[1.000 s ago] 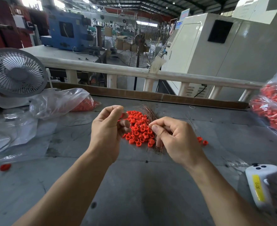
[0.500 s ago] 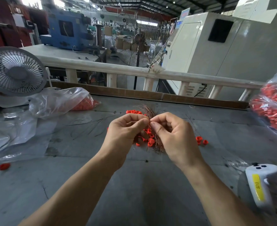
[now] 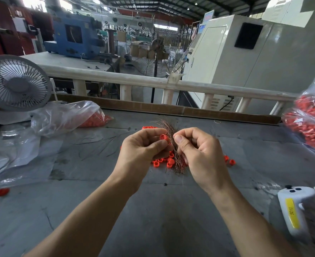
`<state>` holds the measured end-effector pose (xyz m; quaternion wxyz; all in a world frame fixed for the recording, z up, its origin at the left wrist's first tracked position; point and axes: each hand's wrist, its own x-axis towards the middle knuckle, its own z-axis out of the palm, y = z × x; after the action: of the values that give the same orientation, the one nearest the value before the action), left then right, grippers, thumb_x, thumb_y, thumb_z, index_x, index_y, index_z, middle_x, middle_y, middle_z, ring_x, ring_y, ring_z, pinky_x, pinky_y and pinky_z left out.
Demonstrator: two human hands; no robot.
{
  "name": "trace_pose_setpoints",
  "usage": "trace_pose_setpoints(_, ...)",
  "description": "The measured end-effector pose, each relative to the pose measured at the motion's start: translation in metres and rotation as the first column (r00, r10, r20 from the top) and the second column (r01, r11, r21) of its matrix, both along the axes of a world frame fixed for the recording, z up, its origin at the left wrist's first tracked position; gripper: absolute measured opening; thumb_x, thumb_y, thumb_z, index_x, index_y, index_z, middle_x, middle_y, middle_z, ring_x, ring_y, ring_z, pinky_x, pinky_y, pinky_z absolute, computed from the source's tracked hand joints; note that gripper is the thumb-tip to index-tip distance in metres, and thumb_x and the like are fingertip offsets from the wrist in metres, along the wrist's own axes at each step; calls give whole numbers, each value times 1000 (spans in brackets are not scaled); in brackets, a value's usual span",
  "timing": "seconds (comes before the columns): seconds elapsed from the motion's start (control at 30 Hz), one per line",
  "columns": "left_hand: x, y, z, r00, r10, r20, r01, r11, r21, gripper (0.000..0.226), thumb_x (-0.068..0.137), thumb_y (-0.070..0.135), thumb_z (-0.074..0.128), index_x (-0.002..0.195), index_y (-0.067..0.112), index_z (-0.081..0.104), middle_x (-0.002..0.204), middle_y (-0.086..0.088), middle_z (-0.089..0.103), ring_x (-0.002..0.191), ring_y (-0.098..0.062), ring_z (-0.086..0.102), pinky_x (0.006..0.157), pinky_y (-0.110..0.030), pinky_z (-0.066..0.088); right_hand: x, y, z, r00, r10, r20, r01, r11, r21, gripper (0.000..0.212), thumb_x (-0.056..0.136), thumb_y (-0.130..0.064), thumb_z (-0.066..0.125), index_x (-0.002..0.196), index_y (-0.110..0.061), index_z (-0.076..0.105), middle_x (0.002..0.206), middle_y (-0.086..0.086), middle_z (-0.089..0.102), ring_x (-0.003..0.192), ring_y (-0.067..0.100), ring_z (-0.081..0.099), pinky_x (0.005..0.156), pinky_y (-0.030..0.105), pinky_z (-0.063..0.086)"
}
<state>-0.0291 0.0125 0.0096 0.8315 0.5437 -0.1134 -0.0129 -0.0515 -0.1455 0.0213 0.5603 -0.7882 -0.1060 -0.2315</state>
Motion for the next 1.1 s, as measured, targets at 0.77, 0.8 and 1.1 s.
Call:
trace_pose_setpoints(0.77,-1,5,-2,984,-100,145,78,985,153,29,98,-2,58,119,11,73,89,-3,75,73,-7,65,66,-22,52,-1,1,-2,996,73,-42,-74,997,-10,13,100,-23,68,89,-27,74,71,-9,71,65,2,63,61,14,48)
trace_pose_setpoints(0.8,-1,4,-2,983,-99,157,76,986,148,27,98,-3,58,119,8,72,85,1,74,69,-5,65,64,-18,51,-2,1,-2,997,72,-41,-73,997,-20,13,99,-24,68,88,-27,74,71,-9,71,65,2,63,61,15,48)
trace_pose_setpoints(1.1,0,6,-4,970,-50,240,-22,957,290,30,99,1,59,117,19,75,77,1,67,68,-12,55,64,-25,49,-1,-1,-1,997,72,-27,-72,997,10,13,98,-28,66,86,-26,73,65,-7,66,55,1,57,53,12,43)
